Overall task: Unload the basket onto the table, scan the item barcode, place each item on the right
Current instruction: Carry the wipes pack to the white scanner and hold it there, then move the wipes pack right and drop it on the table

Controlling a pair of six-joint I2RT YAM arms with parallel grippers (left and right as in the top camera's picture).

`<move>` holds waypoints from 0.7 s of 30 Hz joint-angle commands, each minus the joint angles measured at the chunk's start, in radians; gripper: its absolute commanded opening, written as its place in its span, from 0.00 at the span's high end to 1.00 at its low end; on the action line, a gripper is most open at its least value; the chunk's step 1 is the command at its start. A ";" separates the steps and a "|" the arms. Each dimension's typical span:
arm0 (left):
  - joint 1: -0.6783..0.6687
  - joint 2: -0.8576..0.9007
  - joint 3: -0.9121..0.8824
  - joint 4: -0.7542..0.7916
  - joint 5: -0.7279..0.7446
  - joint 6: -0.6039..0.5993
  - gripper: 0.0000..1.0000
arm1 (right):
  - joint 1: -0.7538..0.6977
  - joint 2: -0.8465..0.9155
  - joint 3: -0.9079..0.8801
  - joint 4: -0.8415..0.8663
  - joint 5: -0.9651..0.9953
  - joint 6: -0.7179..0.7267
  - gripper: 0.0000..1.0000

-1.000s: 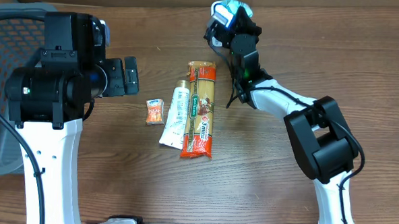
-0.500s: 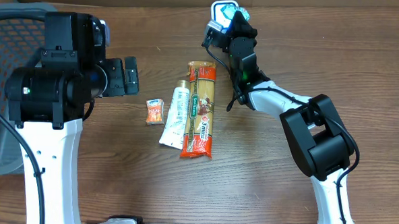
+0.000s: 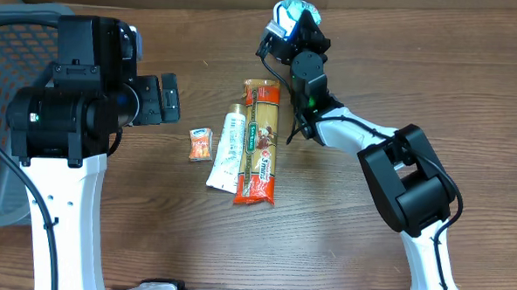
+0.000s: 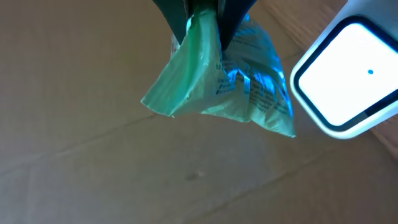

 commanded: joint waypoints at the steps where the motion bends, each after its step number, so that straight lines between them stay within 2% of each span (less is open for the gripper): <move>1: 0.008 0.002 0.001 0.001 -0.012 -0.003 0.00 | 0.035 -0.118 0.025 -0.067 0.072 0.113 0.96; 7: 0.008 0.002 0.001 0.001 -0.012 -0.003 0.00 | 0.065 -0.314 0.025 -0.478 0.014 0.432 0.96; 13: 0.008 0.002 0.001 0.001 -0.012 -0.003 0.00 | 0.036 -0.572 0.025 -0.946 -0.311 0.893 0.96; 17: 0.008 0.002 0.001 0.001 -0.012 -0.003 0.00 | -0.042 -0.731 0.025 -1.219 -0.444 1.263 0.96; 21: 0.008 0.002 0.001 0.001 -0.012 -0.003 0.00 | -0.193 -0.819 0.024 -1.483 -0.542 1.524 0.96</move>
